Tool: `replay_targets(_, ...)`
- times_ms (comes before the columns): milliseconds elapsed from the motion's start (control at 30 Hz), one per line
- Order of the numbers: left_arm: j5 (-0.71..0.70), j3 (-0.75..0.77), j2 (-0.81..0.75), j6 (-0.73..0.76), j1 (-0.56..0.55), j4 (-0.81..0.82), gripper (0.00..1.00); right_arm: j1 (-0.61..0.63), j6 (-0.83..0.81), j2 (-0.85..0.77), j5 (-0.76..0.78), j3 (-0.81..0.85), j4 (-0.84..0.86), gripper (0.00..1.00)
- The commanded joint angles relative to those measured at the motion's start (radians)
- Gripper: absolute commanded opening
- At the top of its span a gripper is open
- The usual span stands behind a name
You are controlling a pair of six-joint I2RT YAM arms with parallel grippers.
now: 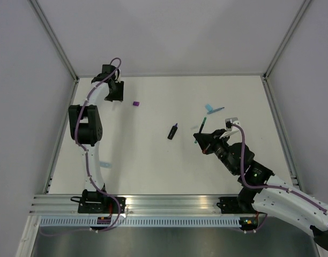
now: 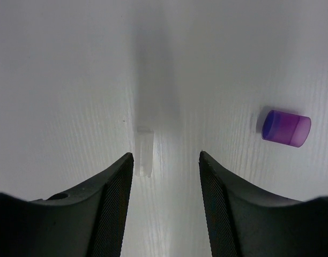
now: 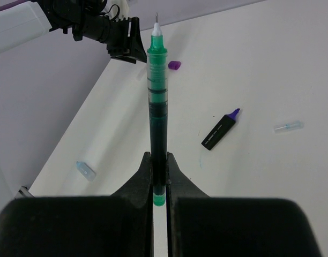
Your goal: Insert the pens into the pen caps
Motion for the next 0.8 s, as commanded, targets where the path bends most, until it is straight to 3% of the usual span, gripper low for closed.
replay_targets(0, 0.037, 0.035, 0.024, 0.051, 0.021, -0.029, 0.57, 0.000, 0.019, -0.010, -0.015, -0.009, 0.027, 0.00)
replay_targets(767, 0.011, 0.049, 0.090, 0.045, 0.035, -0.049, 0.55, -0.001, 0.019, -0.011, -0.032, 0.000, 0.012, 0.00)
